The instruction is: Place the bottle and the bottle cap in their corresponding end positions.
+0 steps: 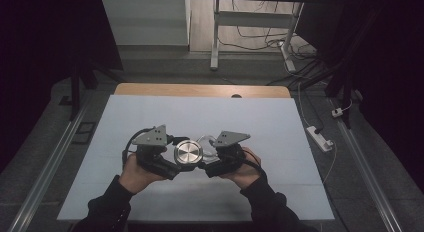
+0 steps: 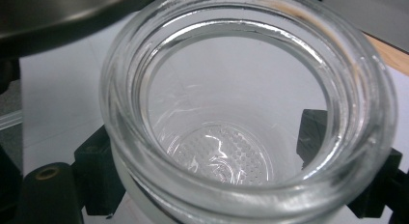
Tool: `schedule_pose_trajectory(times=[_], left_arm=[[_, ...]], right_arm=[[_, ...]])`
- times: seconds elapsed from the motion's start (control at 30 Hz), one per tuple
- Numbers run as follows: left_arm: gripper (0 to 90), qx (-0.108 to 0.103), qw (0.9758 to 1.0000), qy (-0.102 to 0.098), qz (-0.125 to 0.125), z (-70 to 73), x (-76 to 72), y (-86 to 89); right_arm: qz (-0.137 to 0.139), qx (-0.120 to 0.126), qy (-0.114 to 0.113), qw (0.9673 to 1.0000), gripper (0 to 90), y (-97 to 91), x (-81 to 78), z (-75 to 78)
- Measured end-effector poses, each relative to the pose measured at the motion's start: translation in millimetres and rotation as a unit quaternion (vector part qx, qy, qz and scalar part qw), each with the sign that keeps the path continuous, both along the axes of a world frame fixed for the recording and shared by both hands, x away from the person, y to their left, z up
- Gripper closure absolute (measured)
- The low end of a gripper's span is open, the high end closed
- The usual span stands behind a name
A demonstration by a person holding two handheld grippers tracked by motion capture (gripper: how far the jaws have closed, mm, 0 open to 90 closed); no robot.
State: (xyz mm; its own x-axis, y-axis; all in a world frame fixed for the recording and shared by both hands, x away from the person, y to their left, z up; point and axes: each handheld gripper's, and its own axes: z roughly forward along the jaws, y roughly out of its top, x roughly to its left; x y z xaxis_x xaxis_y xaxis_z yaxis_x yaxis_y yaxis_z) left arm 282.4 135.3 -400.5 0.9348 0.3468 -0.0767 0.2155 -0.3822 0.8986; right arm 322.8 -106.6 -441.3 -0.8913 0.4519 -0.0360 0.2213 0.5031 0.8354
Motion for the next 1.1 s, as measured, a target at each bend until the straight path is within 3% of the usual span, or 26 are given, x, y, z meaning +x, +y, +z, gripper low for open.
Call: schedule_pose_trajectory(times=[0.47, 1.1], left_arm=[[18.7, 0.007, 0.9999, -0.005, -0.013, -10.2, -5.7, -3.0], [18.6, 0.022, 0.9995, 0.003, -0.023, -47.6, -12.8, -11.8]], right_arm=[[-0.028, 0.003, -0.007, 0.9996, 15.5, -10.3, 10.6, -0.1], [-0.036, 0.004, -0.016, 0.9992, 15.5, -7.0, 24.1, 4.1]])
